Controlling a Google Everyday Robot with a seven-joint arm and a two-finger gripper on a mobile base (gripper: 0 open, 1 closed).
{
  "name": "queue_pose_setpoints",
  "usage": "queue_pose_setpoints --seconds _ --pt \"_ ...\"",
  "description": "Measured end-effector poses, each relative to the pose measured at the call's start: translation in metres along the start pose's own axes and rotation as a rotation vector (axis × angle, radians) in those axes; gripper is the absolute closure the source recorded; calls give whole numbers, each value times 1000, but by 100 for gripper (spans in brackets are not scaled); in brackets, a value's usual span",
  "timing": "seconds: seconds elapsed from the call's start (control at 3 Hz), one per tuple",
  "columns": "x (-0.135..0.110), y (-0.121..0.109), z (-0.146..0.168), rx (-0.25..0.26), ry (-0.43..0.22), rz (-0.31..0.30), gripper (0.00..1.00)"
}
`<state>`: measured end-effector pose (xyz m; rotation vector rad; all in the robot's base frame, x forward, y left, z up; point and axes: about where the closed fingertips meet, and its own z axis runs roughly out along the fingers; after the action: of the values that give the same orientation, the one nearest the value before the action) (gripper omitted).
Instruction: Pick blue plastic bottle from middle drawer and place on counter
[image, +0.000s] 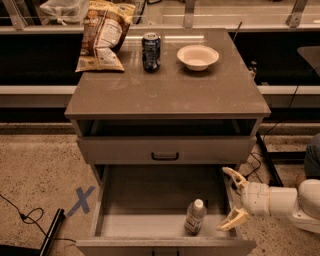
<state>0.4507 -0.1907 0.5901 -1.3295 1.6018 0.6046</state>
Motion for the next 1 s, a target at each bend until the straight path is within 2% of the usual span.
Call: queue_pose_setpoints --seconds 0.33,0.67,1.0 --pt "19 3 27 -43 5 42 0" --pt "41 13 68 -88 -29 93 0" --pt "54 24 97 -107 -60 129 0"
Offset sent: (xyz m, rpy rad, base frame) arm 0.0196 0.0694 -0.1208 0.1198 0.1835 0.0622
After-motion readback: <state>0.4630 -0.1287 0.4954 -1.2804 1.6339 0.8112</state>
